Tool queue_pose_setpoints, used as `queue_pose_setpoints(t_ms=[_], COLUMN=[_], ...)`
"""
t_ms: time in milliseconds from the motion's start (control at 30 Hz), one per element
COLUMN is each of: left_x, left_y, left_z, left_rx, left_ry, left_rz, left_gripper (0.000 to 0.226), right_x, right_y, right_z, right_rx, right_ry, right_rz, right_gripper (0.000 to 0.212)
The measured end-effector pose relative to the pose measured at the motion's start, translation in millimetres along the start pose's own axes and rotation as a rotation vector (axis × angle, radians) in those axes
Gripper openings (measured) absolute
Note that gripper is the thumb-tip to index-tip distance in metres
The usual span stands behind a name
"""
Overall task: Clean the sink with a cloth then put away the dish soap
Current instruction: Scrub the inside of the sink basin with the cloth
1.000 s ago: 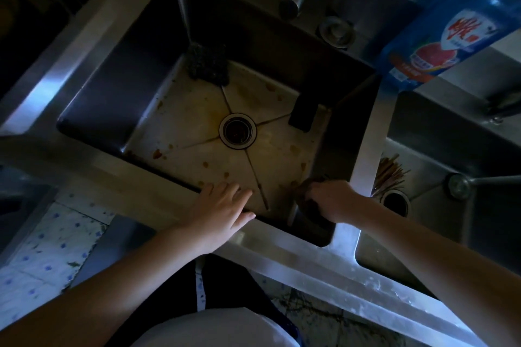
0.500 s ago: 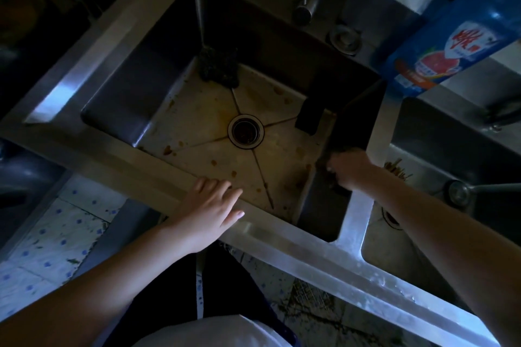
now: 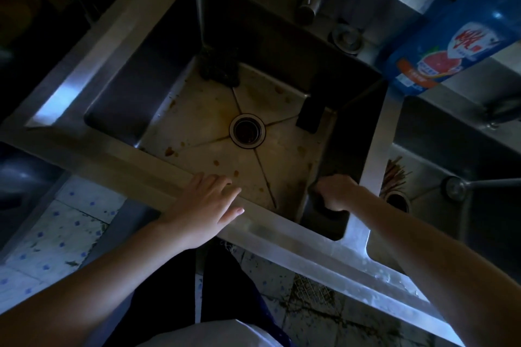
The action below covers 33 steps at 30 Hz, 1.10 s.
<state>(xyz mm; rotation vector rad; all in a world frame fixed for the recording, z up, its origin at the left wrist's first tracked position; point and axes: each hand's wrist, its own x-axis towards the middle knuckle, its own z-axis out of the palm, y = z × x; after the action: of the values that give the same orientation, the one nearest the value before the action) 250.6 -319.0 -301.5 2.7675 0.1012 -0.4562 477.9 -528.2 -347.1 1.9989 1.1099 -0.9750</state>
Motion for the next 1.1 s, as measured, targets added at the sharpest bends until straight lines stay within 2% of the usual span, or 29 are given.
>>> queue_pose_setpoints(t_ms=[133, 367, 500, 633, 767, 1000, 1100], left_x=[1.8, 1.9, 2.6, 3.6, 2.7, 4.2, 5.2], left_y=[-9.5, -29.8, -38.8, -48.3, -56.4, -60.5, -62.5], left_z=[-0.3, -7.9, -12.3, -17.2, -25.2, -27.6, -28.2], left_rx=[-0.004, 0.025, 0.042, 0.044, 0.037, 0.052, 0.059], left_ry=[-0.049, -0.070, -0.076, -0.055, -0.007, 0.054, 0.047], left_rz=[-0.014, -0.049, -0.080, -0.100, -0.094, -0.083, -0.073], left_gripper=[0.053, 0.052, 0.051, 0.048, 0.039, 0.032, 0.034], right_x=[-2.9, 8.0, 24.9, 39.0, 41.5, 35.9, 27.1], right_y=[-26.1, -20.5, -1.5, 21.5, 40.1, 25.3, 5.8], right_z=[18.7, 25.0, 15.7, -2.9, -18.4, -14.6, -0.1], right_rx=[0.062, 0.186, 0.087, -0.064, -0.100, -0.009, 0.057], right_ry=[-0.104, -0.098, -0.023, 0.071, 0.120, 0.023, -0.023], right_rz=[-0.074, -0.047, -0.015, 0.094, 0.158, 0.129, 0.092], right_gripper=[0.029, 0.032, 0.028, 0.028, 0.032, 0.037, 0.032])
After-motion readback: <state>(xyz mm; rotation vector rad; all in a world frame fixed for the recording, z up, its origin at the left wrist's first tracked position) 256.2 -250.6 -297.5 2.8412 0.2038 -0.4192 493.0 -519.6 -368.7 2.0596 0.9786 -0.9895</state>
